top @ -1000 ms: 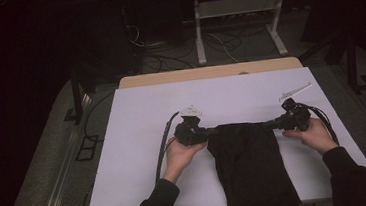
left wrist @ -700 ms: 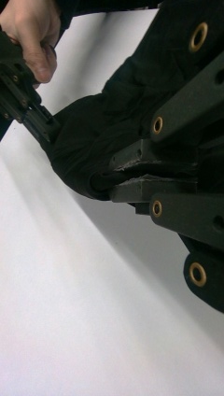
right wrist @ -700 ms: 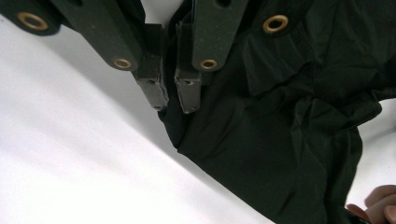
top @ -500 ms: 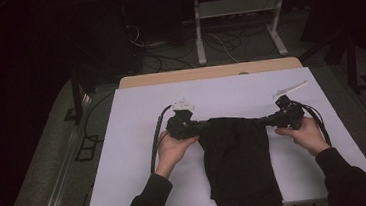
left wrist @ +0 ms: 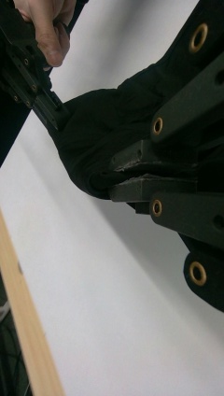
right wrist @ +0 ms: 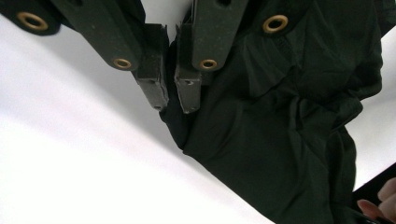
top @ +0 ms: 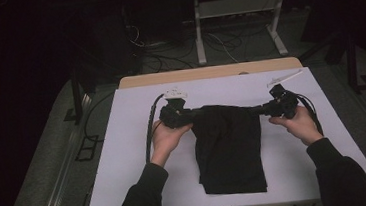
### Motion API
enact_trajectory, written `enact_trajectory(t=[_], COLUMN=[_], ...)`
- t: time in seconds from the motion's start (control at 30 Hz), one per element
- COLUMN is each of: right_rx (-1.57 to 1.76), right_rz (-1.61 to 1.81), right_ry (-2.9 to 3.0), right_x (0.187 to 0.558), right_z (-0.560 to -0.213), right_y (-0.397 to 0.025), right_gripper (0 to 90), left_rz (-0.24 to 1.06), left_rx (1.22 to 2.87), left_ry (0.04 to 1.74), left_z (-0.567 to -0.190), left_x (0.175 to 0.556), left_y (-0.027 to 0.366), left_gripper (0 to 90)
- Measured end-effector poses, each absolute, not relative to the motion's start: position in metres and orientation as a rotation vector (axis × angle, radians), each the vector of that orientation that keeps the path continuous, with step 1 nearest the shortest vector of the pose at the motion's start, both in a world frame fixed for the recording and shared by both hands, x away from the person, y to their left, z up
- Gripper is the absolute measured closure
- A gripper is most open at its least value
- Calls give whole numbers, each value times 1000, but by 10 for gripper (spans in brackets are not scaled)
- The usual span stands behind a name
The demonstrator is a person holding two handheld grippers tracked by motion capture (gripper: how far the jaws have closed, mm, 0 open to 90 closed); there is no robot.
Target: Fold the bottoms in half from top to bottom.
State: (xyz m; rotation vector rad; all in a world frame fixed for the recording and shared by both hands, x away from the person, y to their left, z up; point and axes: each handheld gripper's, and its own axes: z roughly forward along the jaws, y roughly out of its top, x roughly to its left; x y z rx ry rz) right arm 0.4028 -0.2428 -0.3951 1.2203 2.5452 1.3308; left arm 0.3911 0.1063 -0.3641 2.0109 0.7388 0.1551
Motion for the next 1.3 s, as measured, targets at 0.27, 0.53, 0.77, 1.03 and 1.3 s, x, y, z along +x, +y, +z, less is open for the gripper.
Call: enact_trajectory(t=[0.27, 0.53, 0.77, 1.03, 1.3], right_rx=[1229, 1233, 1256, 1289, 1346], right_rz=[1326, 1320, 1352, 1365, 1372], right_ry=[2526, 2508, 2501, 2506, 2507], right_x=[428, 450, 463, 475, 489], right_z=[-380, -370, -375, -392, -411], right_y=[-237, -231, -228, -226, -228], right_gripper=[839, 839, 839, 836, 832], left_rz=[182, 236, 251, 266, 258], left_rx=[2003, 1999, 1974, 1989, 1991], left_ry=[777, 770, 807, 834, 857], left_z=[-365, -358, -365, -382, -406], left_x=[407, 423, 437, 450, 467], left_y=[115, 117, 121, 121, 118], left_gripper=[847, 847, 847, 840, 835])
